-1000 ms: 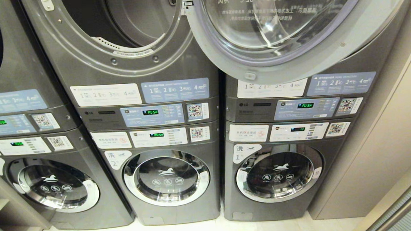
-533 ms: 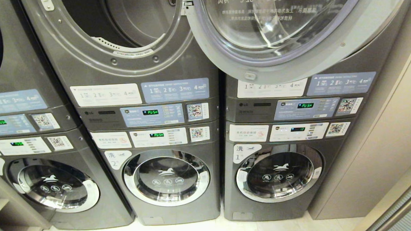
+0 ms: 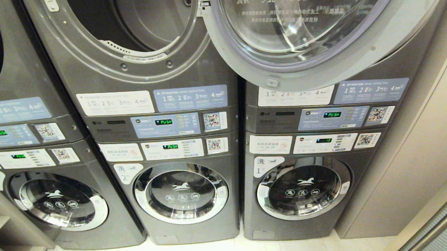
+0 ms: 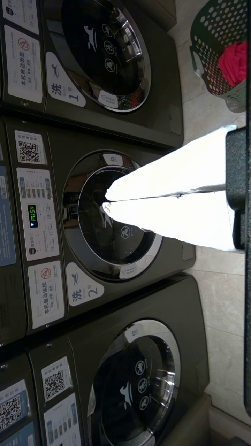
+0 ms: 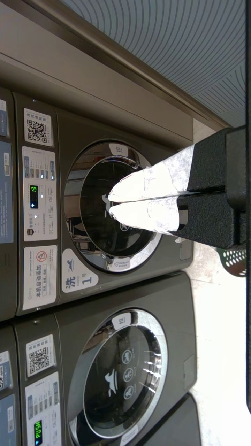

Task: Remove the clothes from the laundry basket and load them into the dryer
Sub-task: Take the clothes out of the basket

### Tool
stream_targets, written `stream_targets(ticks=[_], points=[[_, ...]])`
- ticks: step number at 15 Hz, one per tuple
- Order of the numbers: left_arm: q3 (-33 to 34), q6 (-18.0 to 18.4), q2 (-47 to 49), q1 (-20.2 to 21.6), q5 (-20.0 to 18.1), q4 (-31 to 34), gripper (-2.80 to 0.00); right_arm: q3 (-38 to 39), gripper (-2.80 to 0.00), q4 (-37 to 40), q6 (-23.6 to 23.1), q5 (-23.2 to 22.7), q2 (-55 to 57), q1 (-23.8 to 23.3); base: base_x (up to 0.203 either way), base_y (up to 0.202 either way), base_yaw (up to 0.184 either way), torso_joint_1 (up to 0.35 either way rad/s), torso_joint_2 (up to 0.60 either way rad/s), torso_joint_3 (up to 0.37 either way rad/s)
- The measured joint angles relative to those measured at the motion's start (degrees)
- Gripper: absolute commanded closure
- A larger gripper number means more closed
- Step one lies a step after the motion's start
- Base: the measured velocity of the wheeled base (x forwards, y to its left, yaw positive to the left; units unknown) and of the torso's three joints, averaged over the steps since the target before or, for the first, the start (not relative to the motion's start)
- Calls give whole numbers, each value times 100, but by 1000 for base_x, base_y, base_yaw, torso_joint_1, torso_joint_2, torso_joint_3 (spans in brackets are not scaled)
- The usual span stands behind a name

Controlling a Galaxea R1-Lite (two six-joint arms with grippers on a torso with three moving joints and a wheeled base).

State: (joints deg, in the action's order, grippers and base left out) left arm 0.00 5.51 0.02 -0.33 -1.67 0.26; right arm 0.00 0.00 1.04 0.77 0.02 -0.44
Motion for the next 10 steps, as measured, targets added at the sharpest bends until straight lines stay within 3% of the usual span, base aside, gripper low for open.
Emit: stream_targets(ticks=[3,7,10], points=[[0,-101,0,0,19,-3,0,0,0,0,0,0,0,0,0,0,0,-20,43,22],[0,-522,0,0,174,-36,0,0,0,-2,0,0,0,0,0,0,0,-49,116,59],[0,-535,0,0,174,-36,0,0,0,-2,1,2,0,0,0,0,0,-51,116,53]])
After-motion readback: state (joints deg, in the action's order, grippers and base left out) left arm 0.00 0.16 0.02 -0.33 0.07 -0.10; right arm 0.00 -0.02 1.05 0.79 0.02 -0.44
